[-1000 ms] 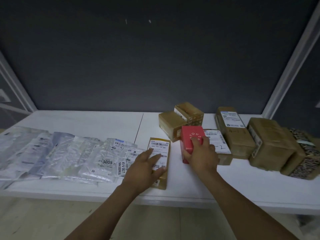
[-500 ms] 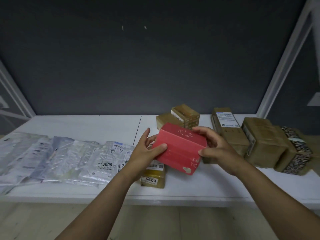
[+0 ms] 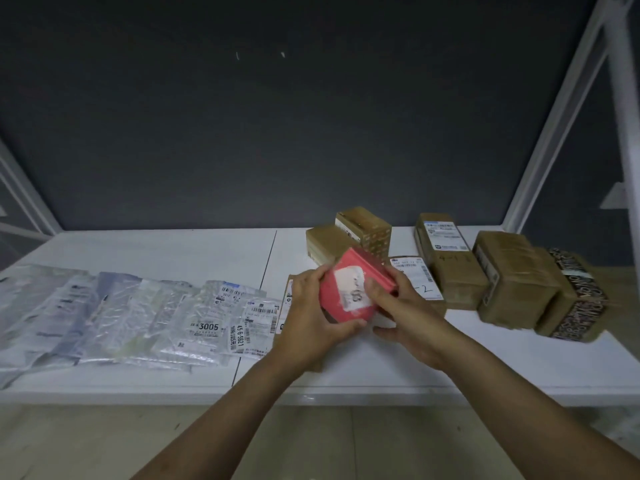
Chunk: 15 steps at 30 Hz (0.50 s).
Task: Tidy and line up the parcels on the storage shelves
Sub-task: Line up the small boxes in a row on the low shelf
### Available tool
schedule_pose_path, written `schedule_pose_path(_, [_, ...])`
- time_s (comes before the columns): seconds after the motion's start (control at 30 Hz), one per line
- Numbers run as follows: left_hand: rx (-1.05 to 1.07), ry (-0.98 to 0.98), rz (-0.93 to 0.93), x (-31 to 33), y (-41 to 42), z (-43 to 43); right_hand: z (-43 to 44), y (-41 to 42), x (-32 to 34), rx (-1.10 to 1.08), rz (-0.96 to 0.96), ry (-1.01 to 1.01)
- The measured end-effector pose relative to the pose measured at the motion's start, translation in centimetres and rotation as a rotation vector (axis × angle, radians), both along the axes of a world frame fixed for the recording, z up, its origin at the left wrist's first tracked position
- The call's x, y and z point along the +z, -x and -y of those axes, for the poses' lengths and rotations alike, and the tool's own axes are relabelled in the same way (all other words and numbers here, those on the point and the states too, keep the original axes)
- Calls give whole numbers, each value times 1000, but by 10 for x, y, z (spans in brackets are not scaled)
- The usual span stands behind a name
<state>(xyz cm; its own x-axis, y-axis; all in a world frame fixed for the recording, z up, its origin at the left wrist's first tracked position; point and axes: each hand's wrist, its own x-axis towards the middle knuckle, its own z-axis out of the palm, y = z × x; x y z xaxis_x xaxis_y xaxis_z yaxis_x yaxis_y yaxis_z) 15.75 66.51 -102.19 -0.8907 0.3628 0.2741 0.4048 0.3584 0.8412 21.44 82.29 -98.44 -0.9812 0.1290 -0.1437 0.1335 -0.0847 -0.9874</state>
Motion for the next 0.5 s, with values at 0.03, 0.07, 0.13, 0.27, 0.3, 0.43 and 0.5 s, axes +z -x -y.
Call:
schedule_pose_path(0.03, [-25,-6,25,-4,-2,-1,-2,0,-2,-30,-15,-2])
schedule_pose_path(0.07, [-37,-8,44,-7,-3,-2,-4,1,-3,-72,-29,-16])
schedule_pose_path(0.13, [-51,-19,77,-9,-5,-2,-7,1,-8,-143,-59,-51])
schedule_pose_path(0.27, [-83,-99,134,-12,-3,0,-12,1,-19,-178,-111,-96])
schedule_pose_path(0.3, [-100,-139,156,-13,-2,0,-13,1,-22,-197,-116,-103])
schedule_pose_path(0.43, [-132,-144,139,-17,0,-7,-20,2,-27,-255,-42,-149])
schedule_pose_path(0.5, [-137,-62,66,-19,-2,-12,-24,2,-31,-251,-30,-267])
